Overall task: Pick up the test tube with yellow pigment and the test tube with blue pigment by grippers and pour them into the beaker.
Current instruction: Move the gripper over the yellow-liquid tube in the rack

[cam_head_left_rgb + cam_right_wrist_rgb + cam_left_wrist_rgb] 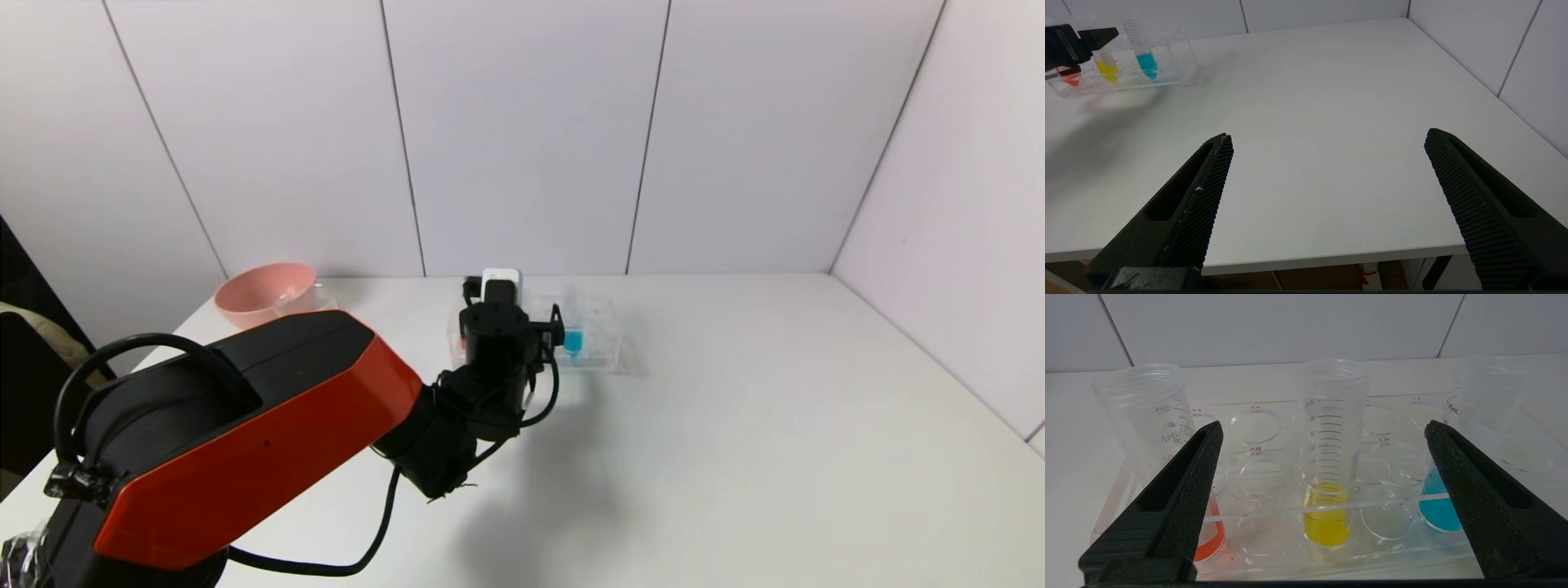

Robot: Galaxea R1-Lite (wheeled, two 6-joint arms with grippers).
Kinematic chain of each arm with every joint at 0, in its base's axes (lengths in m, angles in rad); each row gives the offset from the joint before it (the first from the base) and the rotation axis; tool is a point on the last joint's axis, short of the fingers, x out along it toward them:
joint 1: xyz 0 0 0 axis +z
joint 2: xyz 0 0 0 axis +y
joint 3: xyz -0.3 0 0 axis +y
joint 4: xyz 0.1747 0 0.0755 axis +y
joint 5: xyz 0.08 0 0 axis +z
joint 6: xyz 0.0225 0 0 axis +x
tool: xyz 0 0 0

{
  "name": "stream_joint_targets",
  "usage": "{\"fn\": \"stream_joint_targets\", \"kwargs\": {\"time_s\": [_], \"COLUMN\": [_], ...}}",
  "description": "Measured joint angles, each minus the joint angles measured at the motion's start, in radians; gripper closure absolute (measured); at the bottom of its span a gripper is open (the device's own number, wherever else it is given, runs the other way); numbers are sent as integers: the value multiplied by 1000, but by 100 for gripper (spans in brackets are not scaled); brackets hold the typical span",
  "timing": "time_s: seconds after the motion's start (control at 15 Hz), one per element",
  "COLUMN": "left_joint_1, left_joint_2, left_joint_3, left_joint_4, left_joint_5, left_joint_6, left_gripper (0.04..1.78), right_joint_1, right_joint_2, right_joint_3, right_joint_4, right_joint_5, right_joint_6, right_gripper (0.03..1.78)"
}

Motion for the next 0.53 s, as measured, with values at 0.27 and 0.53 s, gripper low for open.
{"fn": "stream_joint_targets", "kwargs": {"time_s": [0.27,0.53], "left_joint_1": [4,13], "left_joint_2": [15,34], "left_joint_3": [-32,-68], "left_joint_4": [13,31], "left_joint_5": [-1,-2], "left_joint_6": [0,0], "left_gripper": [9,9], "right_joint_1": [0,0], "right_joint_2": [0,0], "right_joint_3": [0,0], "right_joint_4": [0,0], "right_joint_5": [0,0], "right_joint_6": [0,0], "right_gripper": [10,10]}}
